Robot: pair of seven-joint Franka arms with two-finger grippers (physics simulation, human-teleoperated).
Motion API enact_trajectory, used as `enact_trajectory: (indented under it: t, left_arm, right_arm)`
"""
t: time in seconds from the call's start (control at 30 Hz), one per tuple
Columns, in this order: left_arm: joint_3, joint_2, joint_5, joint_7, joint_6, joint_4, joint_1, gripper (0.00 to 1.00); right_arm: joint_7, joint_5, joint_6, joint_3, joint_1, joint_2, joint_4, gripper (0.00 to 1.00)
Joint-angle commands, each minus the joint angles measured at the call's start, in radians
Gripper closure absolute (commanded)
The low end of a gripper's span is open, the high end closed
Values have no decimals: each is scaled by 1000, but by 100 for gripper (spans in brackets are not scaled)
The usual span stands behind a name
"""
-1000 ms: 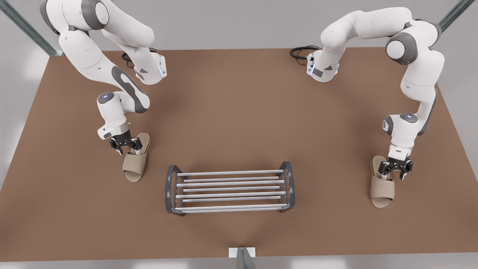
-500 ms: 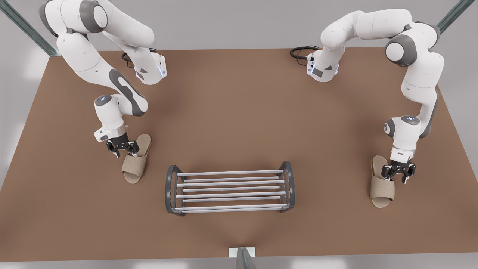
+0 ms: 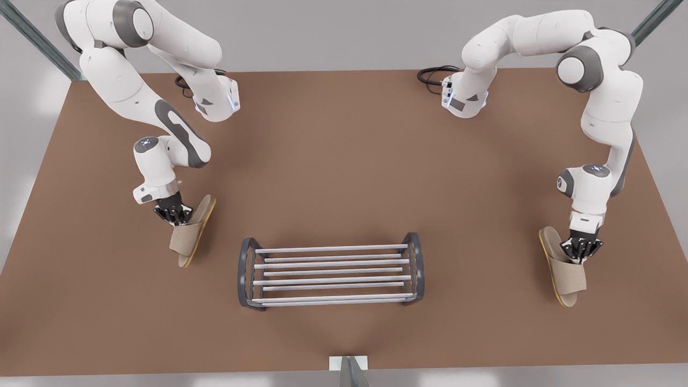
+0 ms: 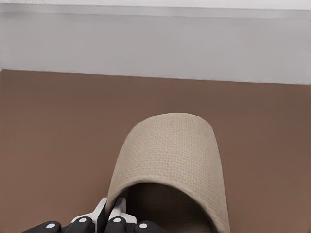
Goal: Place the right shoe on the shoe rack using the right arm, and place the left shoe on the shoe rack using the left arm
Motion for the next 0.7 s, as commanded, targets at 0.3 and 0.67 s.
enact_trajectory:
  t: [0.3,0.67]
  left_arm:
    - [-178,-205,-42,-241,-227,-15,-11,79]
    - [-221,-389,-27,-652,-872,226,-433,79]
  right_arm:
    - [33,0,-2,8,-35,-13,23,79]
    - [81,0,-2,11,-29,-33,65,79]
